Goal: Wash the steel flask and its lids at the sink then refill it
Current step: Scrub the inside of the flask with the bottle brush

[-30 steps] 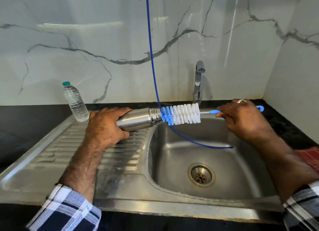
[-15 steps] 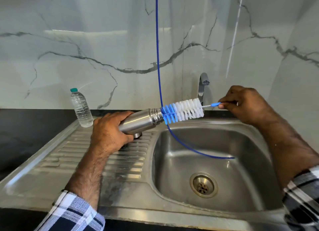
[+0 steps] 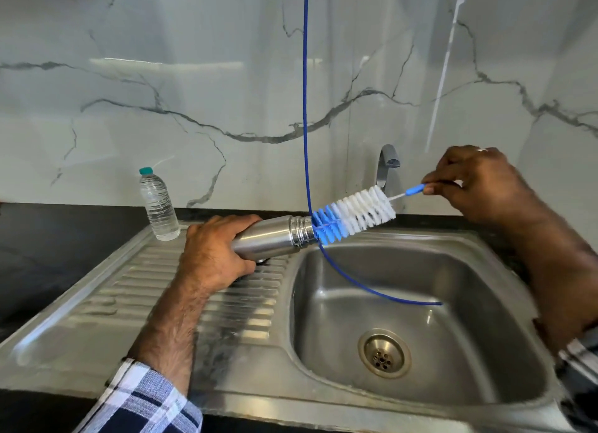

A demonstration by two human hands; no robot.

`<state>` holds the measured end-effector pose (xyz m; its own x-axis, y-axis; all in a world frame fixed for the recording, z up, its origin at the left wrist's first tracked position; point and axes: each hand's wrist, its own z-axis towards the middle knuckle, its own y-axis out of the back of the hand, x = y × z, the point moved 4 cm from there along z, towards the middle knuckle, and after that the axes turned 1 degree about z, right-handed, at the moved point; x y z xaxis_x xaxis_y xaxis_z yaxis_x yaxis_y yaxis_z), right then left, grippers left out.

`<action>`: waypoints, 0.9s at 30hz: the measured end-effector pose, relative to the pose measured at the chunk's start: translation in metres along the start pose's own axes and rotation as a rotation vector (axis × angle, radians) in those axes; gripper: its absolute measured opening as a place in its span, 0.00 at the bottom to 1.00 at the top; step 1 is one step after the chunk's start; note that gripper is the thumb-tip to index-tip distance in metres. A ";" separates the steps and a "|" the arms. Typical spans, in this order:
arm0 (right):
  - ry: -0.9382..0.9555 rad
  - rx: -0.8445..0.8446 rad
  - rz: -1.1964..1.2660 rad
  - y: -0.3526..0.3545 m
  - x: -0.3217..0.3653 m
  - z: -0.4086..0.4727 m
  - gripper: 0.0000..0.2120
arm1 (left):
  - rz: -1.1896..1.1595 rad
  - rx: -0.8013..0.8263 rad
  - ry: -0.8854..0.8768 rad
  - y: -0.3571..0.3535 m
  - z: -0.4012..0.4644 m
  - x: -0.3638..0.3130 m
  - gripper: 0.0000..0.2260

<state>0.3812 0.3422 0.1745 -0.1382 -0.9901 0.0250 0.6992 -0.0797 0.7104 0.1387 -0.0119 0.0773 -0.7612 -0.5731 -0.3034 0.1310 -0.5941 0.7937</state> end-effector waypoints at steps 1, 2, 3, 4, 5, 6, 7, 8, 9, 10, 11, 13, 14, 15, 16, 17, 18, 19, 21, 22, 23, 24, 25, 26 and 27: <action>-0.017 0.019 0.021 -0.005 -0.010 0.006 0.08 | -0.025 -0.002 -0.007 -0.001 0.000 -0.001 0.44; -0.042 0.038 0.038 -0.009 -0.018 0.010 0.08 | -0.040 -0.013 -0.019 -0.001 0.001 -0.001 0.44; -0.068 0.059 0.052 -0.013 -0.024 0.014 0.08 | -0.047 -0.032 -0.028 -0.001 0.001 -0.001 0.44; -0.097 0.080 0.060 -0.016 -0.028 0.015 0.08 | -0.053 -0.059 -0.027 -0.001 0.000 -0.002 0.43; -0.121 0.098 0.063 -0.019 -0.031 0.016 0.08 | -0.058 -0.088 -0.012 0.000 0.000 -0.002 0.42; -0.143 0.106 0.067 -0.020 -0.030 0.015 0.08 | -0.055 -0.116 0.013 0.001 0.001 -0.002 0.42; -0.153 0.102 0.072 -0.020 -0.027 0.014 0.08 | -0.042 -0.137 0.045 0.002 0.001 -0.002 0.41; -0.143 0.081 0.061 -0.017 -0.021 0.011 0.07 | -0.026 -0.153 0.074 0.004 0.001 -0.002 0.40; -0.108 0.049 0.033 -0.014 -0.013 0.009 0.07 | -0.009 -0.165 0.100 0.005 0.001 -0.001 0.40; -0.064 0.015 -0.004 -0.010 -0.003 0.006 0.07 | 0.006 -0.169 0.122 0.006 0.001 0.000 0.39; -0.029 -0.016 -0.045 -0.005 0.006 0.003 0.06 | 0.020 -0.170 0.137 0.008 0.001 0.001 0.39; 0.028 -0.054 -0.110 0.007 0.025 0.001 0.04 | 0.034 -0.168 0.149 0.010 0.001 0.004 0.38; 0.052 -0.068 -0.135 0.014 0.032 0.003 0.06 | 0.035 -0.156 0.142 0.011 0.001 0.005 0.38; 0.081 -0.072 -0.153 0.019 0.036 0.007 0.08 | 0.037 -0.137 0.130 0.011 0.001 0.006 0.39; 0.101 -0.068 -0.161 0.023 0.038 0.012 0.09 | 0.041 -0.114 0.109 0.010 0.001 0.008 0.40; 0.116 -0.057 -0.155 0.027 0.037 0.020 0.07 | 0.039 -0.094 0.088 0.010 0.001 0.009 0.41; 0.111 -0.035 -0.145 0.028 0.033 0.029 0.05 | 0.025 -0.075 0.070 0.009 0.001 0.011 0.41; 0.095 -0.012 -0.132 0.029 0.027 0.038 0.05 | 0.003 -0.063 0.056 0.007 0.001 0.012 0.42; 0.064 0.037 -0.098 0.024 0.012 0.055 0.07 | -0.035 -0.056 0.033 0.006 0.002 0.013 0.43; 0.032 0.064 -0.076 0.020 0.005 0.060 0.07 | -0.053 -0.068 0.024 0.005 0.002 0.012 0.43; -0.013 0.087 -0.053 0.016 -0.002 0.062 0.08 | -0.068 -0.089 0.018 0.005 0.001 0.012 0.43; -0.068 0.107 -0.031 0.012 -0.008 0.062 0.08 | -0.083 -0.116 0.019 0.005 0.002 0.010 0.43; -0.115 0.122 -0.011 0.007 -0.011 0.059 0.08 | -0.090 -0.147 0.034 0.006 0.001 0.010 0.42; -0.146 0.127 0.006 0.003 -0.011 0.055 0.08 | -0.088 -0.178 0.061 0.007 0.002 0.011 0.42; -0.164 0.119 0.020 0.000 -0.009 0.049 0.08 | -0.081 -0.208 0.092 0.008 0.003 0.012 0.42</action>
<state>0.3482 0.3566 0.2091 -0.2443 -0.9585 0.1469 0.6166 -0.0366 0.7865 0.1288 -0.0222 0.0816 -0.7147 -0.5620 -0.4164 0.2066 -0.7384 0.6420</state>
